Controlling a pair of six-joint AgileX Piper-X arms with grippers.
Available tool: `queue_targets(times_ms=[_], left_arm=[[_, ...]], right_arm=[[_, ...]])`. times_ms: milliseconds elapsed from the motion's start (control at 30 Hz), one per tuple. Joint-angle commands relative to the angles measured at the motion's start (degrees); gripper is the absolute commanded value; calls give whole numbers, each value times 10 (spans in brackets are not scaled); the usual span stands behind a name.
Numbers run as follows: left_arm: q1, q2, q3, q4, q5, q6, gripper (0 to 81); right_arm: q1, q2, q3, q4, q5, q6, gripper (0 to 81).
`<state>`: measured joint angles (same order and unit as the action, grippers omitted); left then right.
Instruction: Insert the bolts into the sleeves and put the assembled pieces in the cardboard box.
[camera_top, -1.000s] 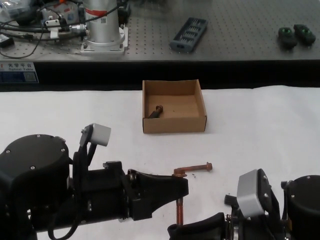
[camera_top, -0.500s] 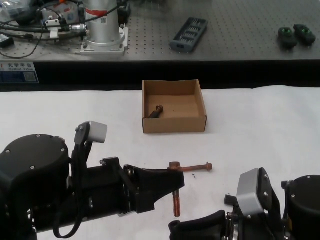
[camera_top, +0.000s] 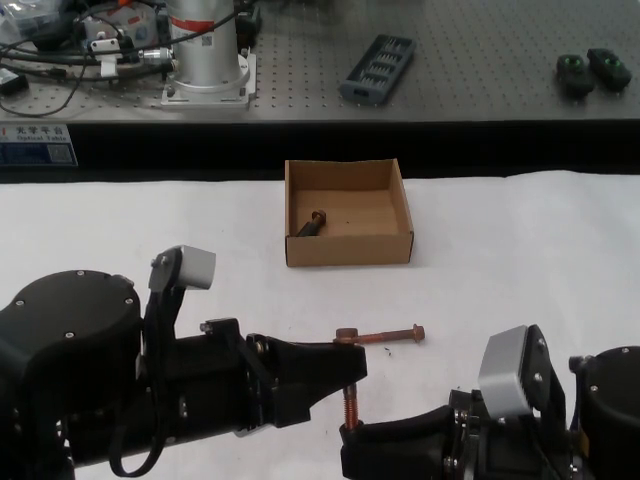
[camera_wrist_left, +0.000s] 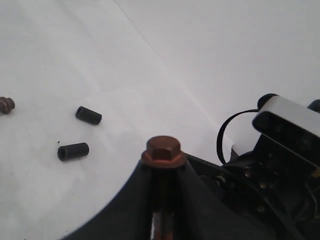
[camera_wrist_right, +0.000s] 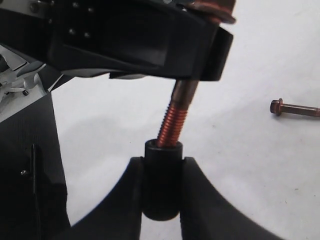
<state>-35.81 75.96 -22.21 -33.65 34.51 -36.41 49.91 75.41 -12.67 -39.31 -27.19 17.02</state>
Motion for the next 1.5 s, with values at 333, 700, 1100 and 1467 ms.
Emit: queue_targets(times_ms=[333,700,1100,1467], left_arm=[[-2,0,-3,-4,-27,-12,62],[-7,0,-3,-12,-19,3,62],[-13,0,-3,-7,36,49,63],[-13,0,-3,3,60,112,433]], right_arm=[[1,-8,-4,-22,67,16,43],[1,-8,-4,-36,86,40,43],[1,-8,-4,-40,82,52,43],[1,-8,-4,-40,70,52,43]])
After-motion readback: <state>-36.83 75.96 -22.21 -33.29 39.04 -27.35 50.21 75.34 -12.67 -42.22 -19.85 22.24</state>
